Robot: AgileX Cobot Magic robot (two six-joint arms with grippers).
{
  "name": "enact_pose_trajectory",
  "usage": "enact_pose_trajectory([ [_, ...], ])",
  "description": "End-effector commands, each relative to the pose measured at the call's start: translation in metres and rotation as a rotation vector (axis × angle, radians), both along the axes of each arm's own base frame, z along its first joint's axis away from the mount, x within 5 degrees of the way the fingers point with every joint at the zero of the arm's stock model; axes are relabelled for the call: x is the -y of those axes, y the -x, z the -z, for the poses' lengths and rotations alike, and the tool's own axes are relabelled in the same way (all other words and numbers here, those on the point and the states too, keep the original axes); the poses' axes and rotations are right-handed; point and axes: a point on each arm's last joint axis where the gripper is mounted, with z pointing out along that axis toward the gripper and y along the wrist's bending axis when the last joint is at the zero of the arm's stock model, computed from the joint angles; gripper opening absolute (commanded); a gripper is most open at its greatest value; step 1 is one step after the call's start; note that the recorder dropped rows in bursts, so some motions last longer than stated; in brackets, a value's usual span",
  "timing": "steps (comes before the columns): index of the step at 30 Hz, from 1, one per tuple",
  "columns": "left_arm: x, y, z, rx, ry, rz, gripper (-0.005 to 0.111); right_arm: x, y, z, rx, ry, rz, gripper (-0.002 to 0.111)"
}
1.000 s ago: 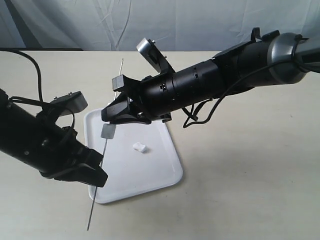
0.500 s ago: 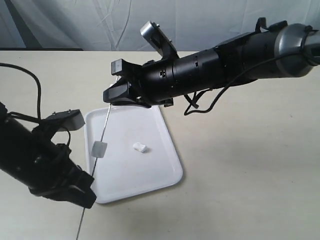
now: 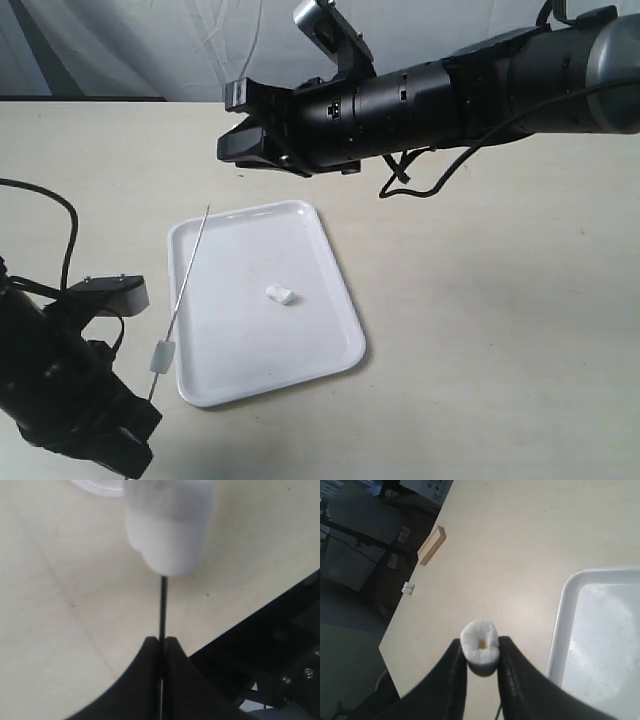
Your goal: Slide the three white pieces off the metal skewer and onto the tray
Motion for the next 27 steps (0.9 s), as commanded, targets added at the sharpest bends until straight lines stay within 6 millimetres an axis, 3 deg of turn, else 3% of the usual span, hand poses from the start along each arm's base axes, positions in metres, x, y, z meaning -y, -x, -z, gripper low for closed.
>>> enact_pose_trajectory([
  [1, -0.002, 0.000, 0.001, 0.004, -0.009, -0.007, 0.000, 0.002, 0.000, -0.005, 0.032, 0.018, -0.007, 0.021],
  [6, -0.003, -0.003, 0.001, 0.010, -0.039, -0.031, 0.000, 0.006, 0.004, 0.016, -0.012, 0.143, -0.048, 0.021],
  [17, 0.006, -0.023, -0.032, 0.018, -0.011, 0.014, 0.000, 0.014, 0.018, 0.084, -0.202, 0.259, -0.067, 0.021],
  [21, 0.006, -0.025, -0.033, 0.024, -0.018, 0.014, 0.000, 0.015, 0.018, 0.090, -0.212, 0.271, -0.072, 0.023],
  [27, 0.007, -0.032, -0.019, -0.019, -0.049, 0.042, 0.000, 0.014, 0.019, 0.089, -0.217, 0.266, -0.080, 0.036],
])
